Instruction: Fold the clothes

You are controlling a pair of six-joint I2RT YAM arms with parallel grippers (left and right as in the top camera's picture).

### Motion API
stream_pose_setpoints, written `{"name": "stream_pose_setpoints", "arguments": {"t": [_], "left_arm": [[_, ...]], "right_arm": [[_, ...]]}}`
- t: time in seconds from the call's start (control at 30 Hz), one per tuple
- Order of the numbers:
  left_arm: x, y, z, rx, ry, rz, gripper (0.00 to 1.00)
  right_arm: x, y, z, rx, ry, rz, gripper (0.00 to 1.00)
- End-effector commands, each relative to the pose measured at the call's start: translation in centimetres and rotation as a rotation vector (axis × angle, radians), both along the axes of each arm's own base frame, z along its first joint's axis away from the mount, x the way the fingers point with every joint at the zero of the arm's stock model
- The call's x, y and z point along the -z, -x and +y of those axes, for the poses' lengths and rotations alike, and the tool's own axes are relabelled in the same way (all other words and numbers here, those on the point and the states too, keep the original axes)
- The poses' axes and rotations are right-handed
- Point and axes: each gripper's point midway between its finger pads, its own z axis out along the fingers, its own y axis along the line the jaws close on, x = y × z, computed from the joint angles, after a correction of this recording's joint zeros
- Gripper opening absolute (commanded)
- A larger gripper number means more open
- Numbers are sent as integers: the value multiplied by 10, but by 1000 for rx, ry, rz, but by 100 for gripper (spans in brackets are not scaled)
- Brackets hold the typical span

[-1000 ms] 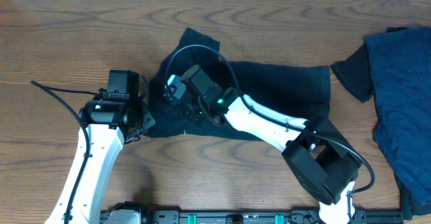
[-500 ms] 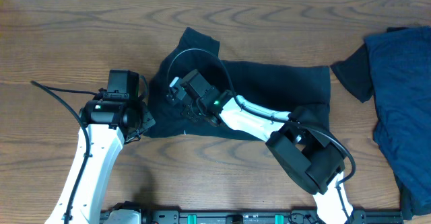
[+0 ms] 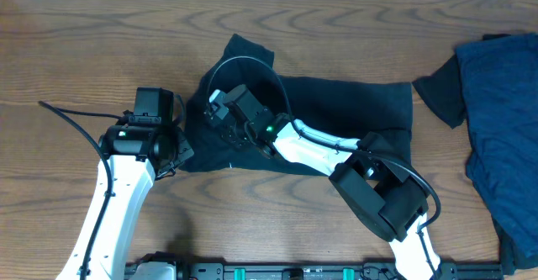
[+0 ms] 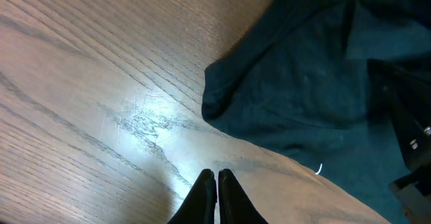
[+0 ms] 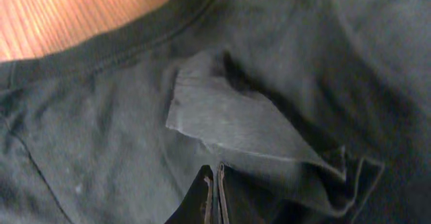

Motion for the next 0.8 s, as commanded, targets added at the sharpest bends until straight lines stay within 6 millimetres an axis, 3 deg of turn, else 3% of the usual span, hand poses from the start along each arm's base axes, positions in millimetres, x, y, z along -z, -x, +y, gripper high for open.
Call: {"name": "stream_pose_setpoints", "arguments": {"t": [0.0, 0.23, 0.37, 0.47, 0.57, 0.77], "left_arm": [[5, 3, 2, -10, -4, 18, 6], [5, 3, 2, -10, -4, 19, 6], [5, 3, 2, -10, -4, 18, 6], [5, 4, 2, -10, -5, 19, 6], [5, 4, 2, -10, -5, 19, 6], [5, 3, 2, -10, -4, 19, 6]], "right_arm": [[3, -6, -1, 26, -5, -6, 4], [19, -26, -5, 109, 11, -74, 7], [24, -45, -3, 152, -19, -145, 18], [-1, -64, 2, 185, -95, -224, 22], [-43, -79, 5, 208, -189, -297, 29], [-110, -86, -14, 278, -264, -304, 38]]}}
